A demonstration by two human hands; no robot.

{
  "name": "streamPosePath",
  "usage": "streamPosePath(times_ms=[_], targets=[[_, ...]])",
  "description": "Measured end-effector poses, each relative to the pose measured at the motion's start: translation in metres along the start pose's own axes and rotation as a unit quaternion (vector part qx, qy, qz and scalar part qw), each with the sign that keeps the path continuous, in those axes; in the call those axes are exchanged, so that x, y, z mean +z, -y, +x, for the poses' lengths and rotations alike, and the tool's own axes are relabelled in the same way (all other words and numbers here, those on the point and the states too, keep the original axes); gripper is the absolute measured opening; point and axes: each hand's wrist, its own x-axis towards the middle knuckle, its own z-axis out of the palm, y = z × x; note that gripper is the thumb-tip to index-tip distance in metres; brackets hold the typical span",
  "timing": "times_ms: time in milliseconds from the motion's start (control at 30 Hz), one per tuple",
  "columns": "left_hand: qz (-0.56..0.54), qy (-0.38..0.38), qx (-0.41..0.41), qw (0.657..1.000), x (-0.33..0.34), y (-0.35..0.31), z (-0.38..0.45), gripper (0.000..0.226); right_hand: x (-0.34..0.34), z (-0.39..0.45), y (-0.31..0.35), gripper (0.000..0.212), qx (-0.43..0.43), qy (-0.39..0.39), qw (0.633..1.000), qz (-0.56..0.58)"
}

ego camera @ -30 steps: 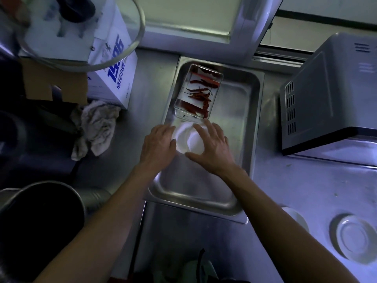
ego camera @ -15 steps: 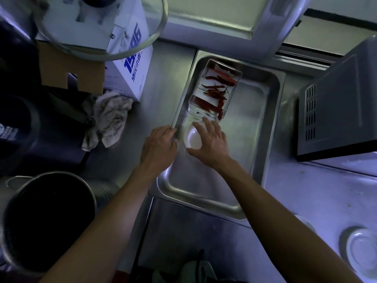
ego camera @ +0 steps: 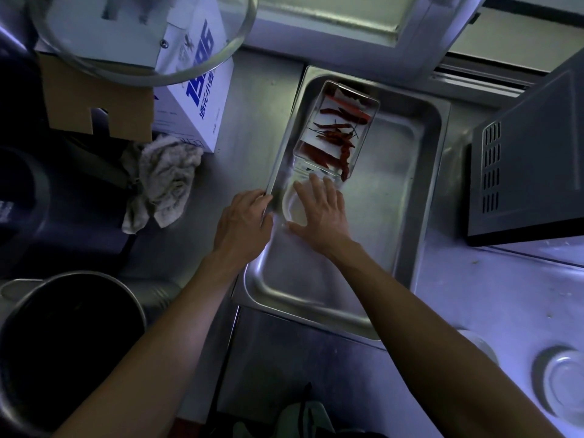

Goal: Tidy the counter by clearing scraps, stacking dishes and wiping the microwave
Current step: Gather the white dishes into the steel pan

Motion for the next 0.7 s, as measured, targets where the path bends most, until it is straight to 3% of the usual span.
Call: streamPosePath(times_ms=[400,700], targets=[[-0.02,-0.026,-0.002,0.999,-0.006,0.002,-0.009,0.041,0.003,-0.007,0.004,0.091,0.011,-0.005,1.0,-0.011],[0.042,0.006,0.1,0.994,-0.008,-0.035,-0.029,0.042,-0.013,-0.096,0.003,0.056,0.063,-0.062,0.995,0.041]])
